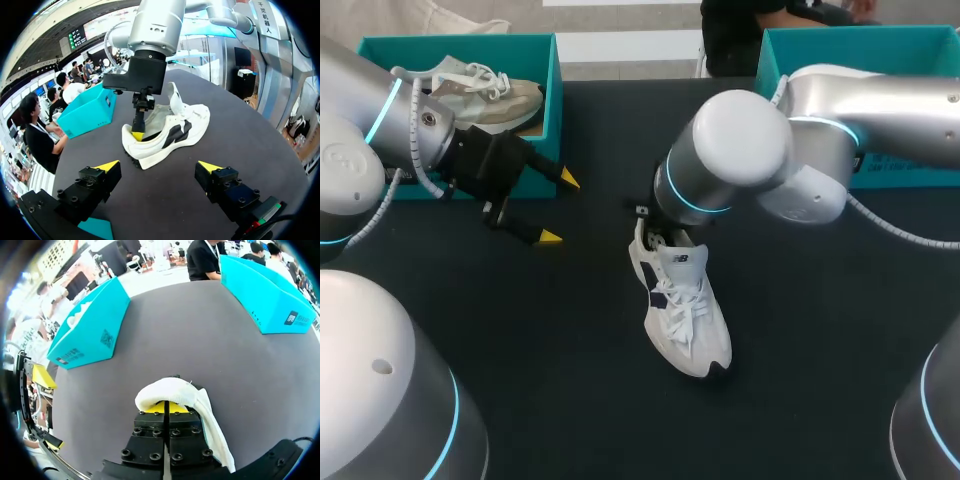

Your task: Take the shoe out of the shoebox, open the shoe tongue, remove and reinsert the insole, then place the shoe into the shoebox

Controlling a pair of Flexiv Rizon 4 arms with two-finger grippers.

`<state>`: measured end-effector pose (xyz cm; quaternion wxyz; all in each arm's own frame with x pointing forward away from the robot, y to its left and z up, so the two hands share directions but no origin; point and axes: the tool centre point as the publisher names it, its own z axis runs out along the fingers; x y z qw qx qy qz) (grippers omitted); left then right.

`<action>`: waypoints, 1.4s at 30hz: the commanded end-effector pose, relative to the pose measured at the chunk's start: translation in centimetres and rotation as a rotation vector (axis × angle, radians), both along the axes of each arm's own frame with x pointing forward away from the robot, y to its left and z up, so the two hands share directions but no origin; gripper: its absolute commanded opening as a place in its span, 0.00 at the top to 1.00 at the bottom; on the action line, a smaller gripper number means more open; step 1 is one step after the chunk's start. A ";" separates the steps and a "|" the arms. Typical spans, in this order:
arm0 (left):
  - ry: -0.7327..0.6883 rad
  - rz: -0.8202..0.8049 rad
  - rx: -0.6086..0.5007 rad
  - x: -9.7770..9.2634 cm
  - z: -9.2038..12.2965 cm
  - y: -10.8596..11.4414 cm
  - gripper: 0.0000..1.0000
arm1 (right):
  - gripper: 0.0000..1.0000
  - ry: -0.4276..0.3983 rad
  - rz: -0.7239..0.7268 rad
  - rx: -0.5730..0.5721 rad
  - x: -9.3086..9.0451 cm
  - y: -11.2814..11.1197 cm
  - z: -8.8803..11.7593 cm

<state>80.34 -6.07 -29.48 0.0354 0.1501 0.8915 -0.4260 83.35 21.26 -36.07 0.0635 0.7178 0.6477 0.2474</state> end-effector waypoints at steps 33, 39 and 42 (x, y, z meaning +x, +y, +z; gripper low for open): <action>0.000 -0.001 0.003 0.0 0.0 0.0 0.00 | 1.00 0.029 0.035 -0.038 0.2 1.4 -5.7; 0.000 -0.001 0.003 0.0 0.0 0.0 0.00 | 1.00 0.098 0.091 -0.213 -0.5 0.8 -6.2; 0.000 -0.001 0.003 0.0 0.0 0.0 0.00 | 1.00 0.117 0.101 -0.282 -1.0 0.2 -6.4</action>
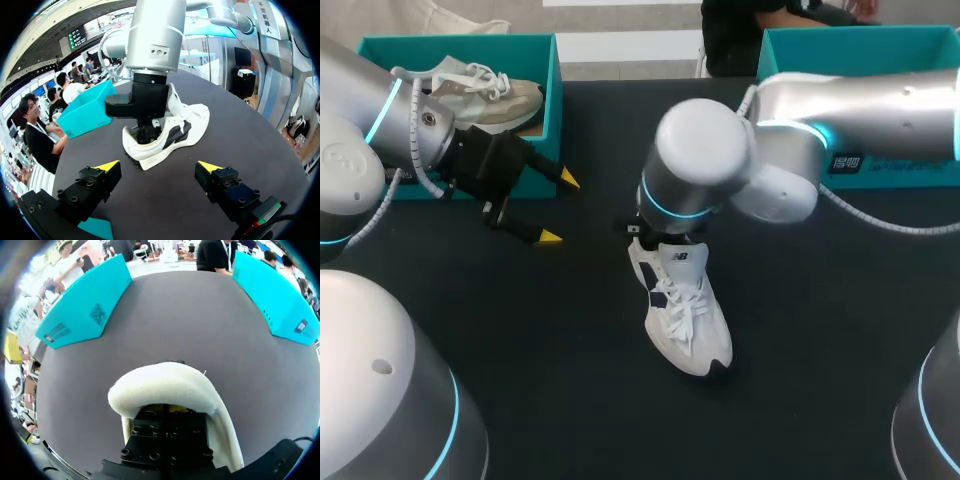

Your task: Take the shoe out of the shoebox, open the shoe tongue, remove and reinsert the insole, then place the shoe into the shoebox

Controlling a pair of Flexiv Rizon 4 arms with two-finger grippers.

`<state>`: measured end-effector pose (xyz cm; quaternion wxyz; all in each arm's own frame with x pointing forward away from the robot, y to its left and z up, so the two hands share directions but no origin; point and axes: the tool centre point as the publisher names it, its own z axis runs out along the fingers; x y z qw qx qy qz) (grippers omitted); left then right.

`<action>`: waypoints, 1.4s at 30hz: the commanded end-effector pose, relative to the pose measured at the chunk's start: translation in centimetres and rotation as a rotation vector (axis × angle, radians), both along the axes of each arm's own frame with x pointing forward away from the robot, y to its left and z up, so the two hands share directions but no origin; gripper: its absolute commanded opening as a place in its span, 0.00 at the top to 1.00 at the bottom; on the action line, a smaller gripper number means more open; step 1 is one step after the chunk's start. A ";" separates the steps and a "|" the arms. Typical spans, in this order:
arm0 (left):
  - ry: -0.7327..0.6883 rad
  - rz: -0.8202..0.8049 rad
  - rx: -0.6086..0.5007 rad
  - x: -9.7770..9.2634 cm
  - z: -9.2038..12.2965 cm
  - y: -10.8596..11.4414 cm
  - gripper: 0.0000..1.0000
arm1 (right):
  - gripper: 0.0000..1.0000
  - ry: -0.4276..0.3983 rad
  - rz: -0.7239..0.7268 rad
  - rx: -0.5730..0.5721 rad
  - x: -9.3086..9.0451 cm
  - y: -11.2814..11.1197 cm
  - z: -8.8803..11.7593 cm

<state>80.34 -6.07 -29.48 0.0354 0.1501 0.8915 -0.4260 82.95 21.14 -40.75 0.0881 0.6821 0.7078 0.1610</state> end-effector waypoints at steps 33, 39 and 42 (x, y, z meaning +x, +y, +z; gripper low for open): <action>0.000 -0.001 0.003 0.0 0.0 0.0 0.00 | 1.00 0.190 -0.030 -0.278 -6.6 -3.6 -6.8; 0.000 -0.001 0.003 0.0 0.0 0.0 0.00 | 1.00 0.164 -0.037 -0.246 -5.3 -3.2 -5.7; 0.000 -0.001 0.003 0.0 0.0 0.0 0.00 | 1.00 0.144 -0.035 -0.229 -4.4 -2.9 -5.0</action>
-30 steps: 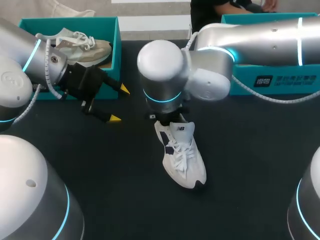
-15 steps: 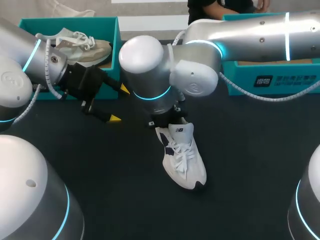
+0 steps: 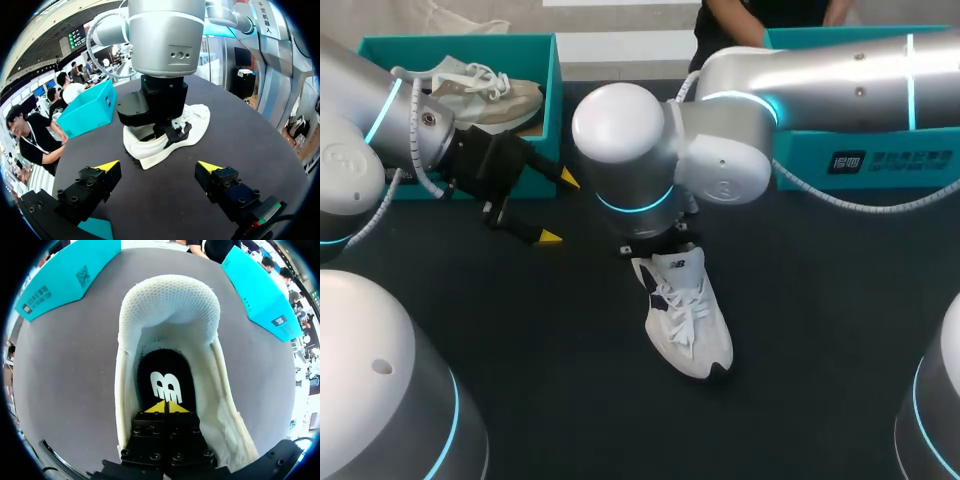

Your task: Take the shoe out of the shoebox, open the shoe tongue, remove and reinsert the insole, then place the shoe into the shoebox

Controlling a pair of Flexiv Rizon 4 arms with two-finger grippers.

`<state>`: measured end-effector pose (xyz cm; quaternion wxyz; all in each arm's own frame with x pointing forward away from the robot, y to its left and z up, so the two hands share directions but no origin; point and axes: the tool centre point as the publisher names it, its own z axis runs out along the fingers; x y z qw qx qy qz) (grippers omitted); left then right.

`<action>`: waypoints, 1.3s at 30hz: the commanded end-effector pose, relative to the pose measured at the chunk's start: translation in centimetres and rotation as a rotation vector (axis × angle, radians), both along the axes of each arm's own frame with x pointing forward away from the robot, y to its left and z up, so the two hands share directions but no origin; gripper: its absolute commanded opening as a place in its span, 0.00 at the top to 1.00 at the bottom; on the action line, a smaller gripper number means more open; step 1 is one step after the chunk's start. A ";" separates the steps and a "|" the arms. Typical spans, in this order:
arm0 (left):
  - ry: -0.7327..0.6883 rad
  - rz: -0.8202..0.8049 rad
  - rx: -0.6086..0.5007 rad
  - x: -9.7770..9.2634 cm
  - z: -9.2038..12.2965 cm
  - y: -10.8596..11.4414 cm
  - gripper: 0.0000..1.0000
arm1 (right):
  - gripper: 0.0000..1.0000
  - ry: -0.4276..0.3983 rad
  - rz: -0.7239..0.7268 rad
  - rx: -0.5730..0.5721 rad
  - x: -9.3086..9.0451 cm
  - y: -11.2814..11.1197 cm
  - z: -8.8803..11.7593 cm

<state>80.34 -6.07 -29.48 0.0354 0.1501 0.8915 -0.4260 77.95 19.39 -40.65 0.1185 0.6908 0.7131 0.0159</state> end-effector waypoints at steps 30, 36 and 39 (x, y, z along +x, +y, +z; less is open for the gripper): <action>0.000 -0.001 0.003 0.0 0.0 0.0 0.00 | 1.00 -0.065 0.051 0.050 2.2 -1.4 2.1; 0.000 -0.001 0.003 0.0 0.0 0.0 0.00 | 1.00 -0.030 0.052 0.039 1.2 -1.4 2.6; 0.000 -0.001 0.003 0.0 0.0 0.0 0.00 | 1.00 -0.001 0.060 0.035 0.6 -1.6 2.2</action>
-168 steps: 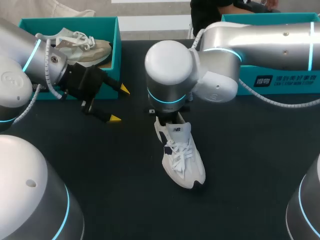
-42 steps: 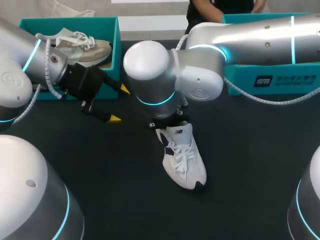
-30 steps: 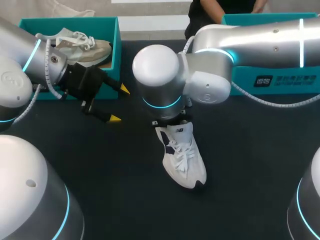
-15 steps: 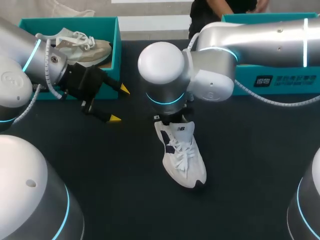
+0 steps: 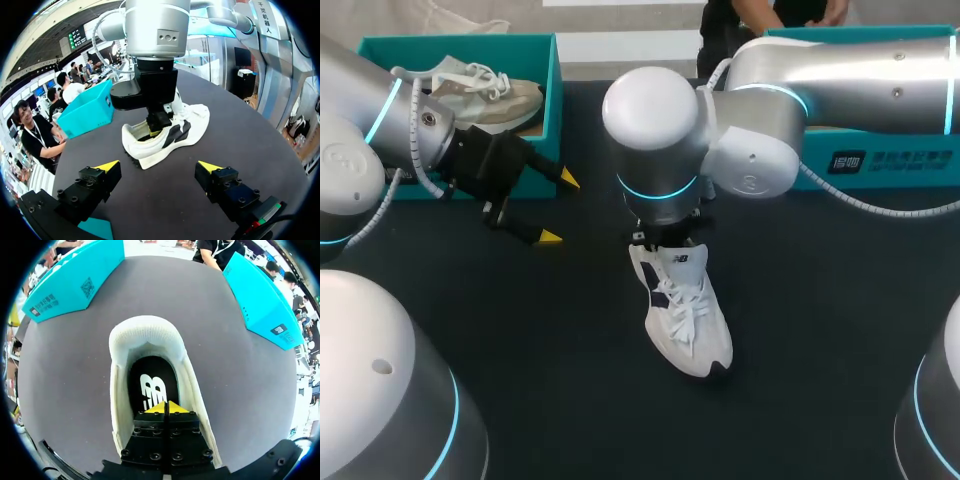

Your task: Take the shoe out of the shoebox, open the shoe tongue, remove and reinsert the insole, then place the shoe into the shoebox

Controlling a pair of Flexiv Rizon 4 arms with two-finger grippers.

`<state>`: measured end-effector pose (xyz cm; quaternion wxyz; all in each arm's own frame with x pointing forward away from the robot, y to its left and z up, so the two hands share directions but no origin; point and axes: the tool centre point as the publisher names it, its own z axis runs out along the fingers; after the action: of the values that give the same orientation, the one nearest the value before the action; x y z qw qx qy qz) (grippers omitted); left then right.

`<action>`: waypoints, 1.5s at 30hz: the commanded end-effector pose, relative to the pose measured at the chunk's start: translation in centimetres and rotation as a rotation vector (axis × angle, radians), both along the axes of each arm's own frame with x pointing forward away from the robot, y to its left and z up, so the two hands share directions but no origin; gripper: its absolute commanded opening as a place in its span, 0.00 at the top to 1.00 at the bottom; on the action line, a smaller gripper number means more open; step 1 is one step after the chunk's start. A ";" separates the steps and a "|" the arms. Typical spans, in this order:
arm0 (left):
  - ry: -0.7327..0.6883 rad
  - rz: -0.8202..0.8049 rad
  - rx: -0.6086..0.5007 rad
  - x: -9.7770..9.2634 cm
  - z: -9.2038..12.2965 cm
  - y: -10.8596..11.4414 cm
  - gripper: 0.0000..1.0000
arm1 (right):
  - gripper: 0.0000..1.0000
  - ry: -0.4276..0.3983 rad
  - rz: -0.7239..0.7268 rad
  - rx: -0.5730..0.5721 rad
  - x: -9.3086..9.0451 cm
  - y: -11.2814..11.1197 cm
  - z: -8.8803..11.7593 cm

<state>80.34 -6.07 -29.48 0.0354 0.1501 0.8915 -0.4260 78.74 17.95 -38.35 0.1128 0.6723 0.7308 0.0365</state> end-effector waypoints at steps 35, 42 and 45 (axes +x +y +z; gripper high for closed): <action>0.000 -0.001 0.003 0.0 0.0 0.0 0.00 | 1.00 0.443 0.038 0.118 -2.8 0.4 3.6; 0.000 -0.001 0.003 0.0 0.0 0.0 0.00 | 0.56 0.486 0.041 0.113 -4.0 0.9 3.9; 0.000 -0.001 0.003 0.0 0.0 0.0 0.00 | 0.00 0.487 0.041 0.112 -4.0 0.8 4.0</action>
<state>80.34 -6.07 -29.48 0.0354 0.1501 0.8915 -0.4260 74.70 18.57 -34.51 -0.1066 0.6516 0.7465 -0.0825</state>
